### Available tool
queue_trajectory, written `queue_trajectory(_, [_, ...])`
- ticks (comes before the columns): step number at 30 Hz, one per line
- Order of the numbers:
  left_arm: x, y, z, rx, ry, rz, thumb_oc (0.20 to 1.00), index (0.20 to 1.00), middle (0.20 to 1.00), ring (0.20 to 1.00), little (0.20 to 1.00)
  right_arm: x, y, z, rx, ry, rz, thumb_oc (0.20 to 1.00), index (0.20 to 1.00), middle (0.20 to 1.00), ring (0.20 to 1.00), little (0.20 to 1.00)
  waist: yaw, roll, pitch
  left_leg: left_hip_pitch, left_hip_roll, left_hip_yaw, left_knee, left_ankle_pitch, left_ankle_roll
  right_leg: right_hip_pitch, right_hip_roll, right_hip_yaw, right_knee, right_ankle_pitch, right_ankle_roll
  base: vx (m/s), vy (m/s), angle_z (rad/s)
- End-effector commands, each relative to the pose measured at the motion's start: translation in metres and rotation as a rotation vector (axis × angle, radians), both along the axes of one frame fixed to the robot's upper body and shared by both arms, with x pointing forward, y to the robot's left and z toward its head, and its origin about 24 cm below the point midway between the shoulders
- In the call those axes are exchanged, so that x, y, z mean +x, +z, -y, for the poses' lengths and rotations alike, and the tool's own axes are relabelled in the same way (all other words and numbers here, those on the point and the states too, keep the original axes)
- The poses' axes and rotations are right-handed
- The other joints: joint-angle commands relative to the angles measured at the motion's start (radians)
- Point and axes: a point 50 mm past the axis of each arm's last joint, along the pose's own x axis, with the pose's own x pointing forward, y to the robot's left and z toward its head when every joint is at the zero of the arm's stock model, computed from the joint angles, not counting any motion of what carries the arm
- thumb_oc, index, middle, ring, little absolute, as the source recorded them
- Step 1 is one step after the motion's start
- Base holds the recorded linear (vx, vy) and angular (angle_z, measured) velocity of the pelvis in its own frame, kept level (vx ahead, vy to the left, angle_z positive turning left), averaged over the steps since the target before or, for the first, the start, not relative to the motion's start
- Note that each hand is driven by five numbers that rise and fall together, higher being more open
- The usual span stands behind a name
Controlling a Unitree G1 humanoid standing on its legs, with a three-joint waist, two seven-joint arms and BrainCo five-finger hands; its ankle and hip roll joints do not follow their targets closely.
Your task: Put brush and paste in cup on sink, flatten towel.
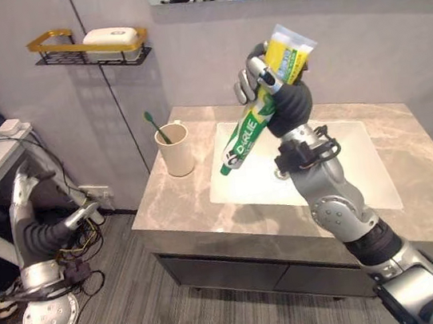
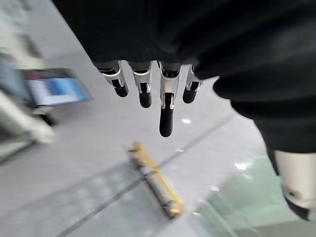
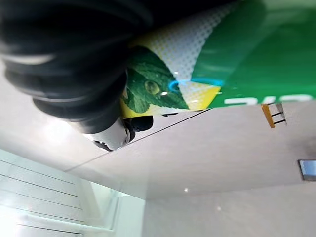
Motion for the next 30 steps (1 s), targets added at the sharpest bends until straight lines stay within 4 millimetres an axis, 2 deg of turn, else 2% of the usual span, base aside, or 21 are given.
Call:
queue_trajectory(1, [0.001,0.003,-0.004,-0.126,-0.088,0.029,1.000,1.000,1.000,1.000,1.000,-0.007,0.070,0.008,0.021,-0.114,0.291,0.200,0.200,0.200,0.200,0.200,0.012,-0.040,-0.012,0.035,-0.032,0.017,0.036,-0.046,0.003,0.048,-0.073,-0.039,0.003,-0.028,0.063,-0.04,-0.006,0.28])
queue_trajectory(3, [-0.003,-0.021,-0.003,-0.254,-0.122,-0.065,1.000,1.000,1.000,1.000,1.000,-0.001,0.081,0.010,-0.031,-0.171,0.313,0.200,0.200,0.200,0.200,0.200,0.029,-0.046,-0.005,0.023,-0.035,0.001,0.039,-0.040,0.004,0.046,-0.076,-0.054,0.003,-0.026,0.060,-0.04,-0.010,0.46])
queue_trajectory(4, [-0.005,-0.028,-0.004,-0.258,-0.140,-0.118,1.000,1.000,1.000,1.000,1.000,0.002,0.085,0.011,-0.057,-0.196,0.317,0.200,0.200,0.200,0.200,0.200,0.036,-0.046,-0.001,0.025,-0.033,-0.006,0.038,-0.045,0.004,0.053,-0.074,-0.063,0.003,-0.034,0.060,-0.03,-0.011,0.39])
queue_trajectory(6, [-0.010,-0.057,-0.005,-0.398,-0.172,-0.253,1.000,1.000,1.000,1.000,1.000,0.008,0.096,0.011,-0.092,-0.238,0.331,0.200,0.200,0.200,0.200,0.200,0.056,-0.047,0.010,0.013,-0.035,-0.027,0.035,-0.035,0.003,0.052,-0.077,-0.084,0.003,-0.030,0.060,-0.06,-0.014,0.26])
queue_trajectory(7, [-0.012,-0.062,-0.008,-0.413,-0.178,-0.289,1.000,1.000,1.000,1.000,1.000,0.010,0.100,0.014,-0.092,-0.257,0.335,0.200,0.200,0.200,0.200,0.200,0.061,-0.046,0.014,0.006,-0.037,-0.039,0.033,-0.030,0.002,0.051,-0.079,-0.096,0.003,-0.029,0.061,-0.13,-0.015,0.40])
queue_trajectory(8, [-0.019,-0.090,-0.010,-0.502,-0.186,-0.432,1.000,1.000,1.000,1.000,1.000,0.014,0.114,0.013,-0.118,-0.299,0.358,0.200,0.200,0.200,0.200,0.200,0.077,-0.048,0.023,-0.012,-0.039,-0.068,0.027,-0.015,-0.002,0.045,-0.085,-0.126,0.003,-0.027,0.063,-0.11,-0.007,0.47])
queue_trajectory(10, [-0.031,-0.119,-0.011,-0.595,-0.164,-0.567,1.000,1.000,1.000,1.000,1.000,0.020,0.120,0.013,-0.115,-0.327,0.344,0.200,0.200,0.200,0.200,0.200,0.088,-0.044,0.032,-0.028,-0.044,-0.099,0.022,-0.003,-0.002,0.042,-0.091,-0.154,0.003,-0.022,0.065,-0.09,-0.004,0.44])
queue_trajectory(13, [-0.045,-0.141,-0.008,-0.649,-0.176,-0.704,1.000,1.000,1.000,1.000,1.000,0.028,0.126,0.011,-0.123,-0.371,0.327,0.200,0.200,0.200,0.200,0.200,0.092,-0.033,0.040,-0.046,-0.051,-0.133,0.020,0.008,0.000,0.039,-0.097,-0.185,0.003,-0.019,0.067,-0.05,0.025,0.63])
queue_trajectory(16, [-0.051,-0.151,0.000,-0.682,-0.207,-0.766,1.000,1.000,1.000,1.000,1.000,0.039,0.127,0.012,-0.122,-0.417,0.285,0.200,0.200,0.200,0.200,0.200,0.098,-0.027,0.039,-0.052,-0.055,-0.147,0.017,0.013,0.002,0.036,-0.097,-0.198,0.003,-0.021,0.067,0.00,0.026,0.34])
queue_trajectory(22, [-0.052,-0.153,0.008,-0.636,-0.260,-0.823,1.000,1.000,1.000,1.000,1.000,0.059,0.116,0.029,-0.077,-0.486,0.169,0.200,0.200,0.200,0.200,0.200,0.113,-0.021,0.035,-0.062,-0.053,-0.163,0.010,0.024,-0.004,0.030,-0.095,-0.211,0.003,-0.026,0.070,0.00,0.002,0.01])
queue_trajectory(30, [-0.049,-0.158,0.011,-0.612,-0.275,-0.859,1.000,1.000,1.000,1.000,1.000,0.060,0.126,0.036,-0.084,-0.547,0.179,0.200,0.200,0.200,0.200,0.200,0.115,-0.019,0.032,-0.077,-0.051,-0.176,0.006,0.029,-0.013,0.020,-0.092,-0.219,0.003,-0.034,0.069,0.01,-0.003,0.03])
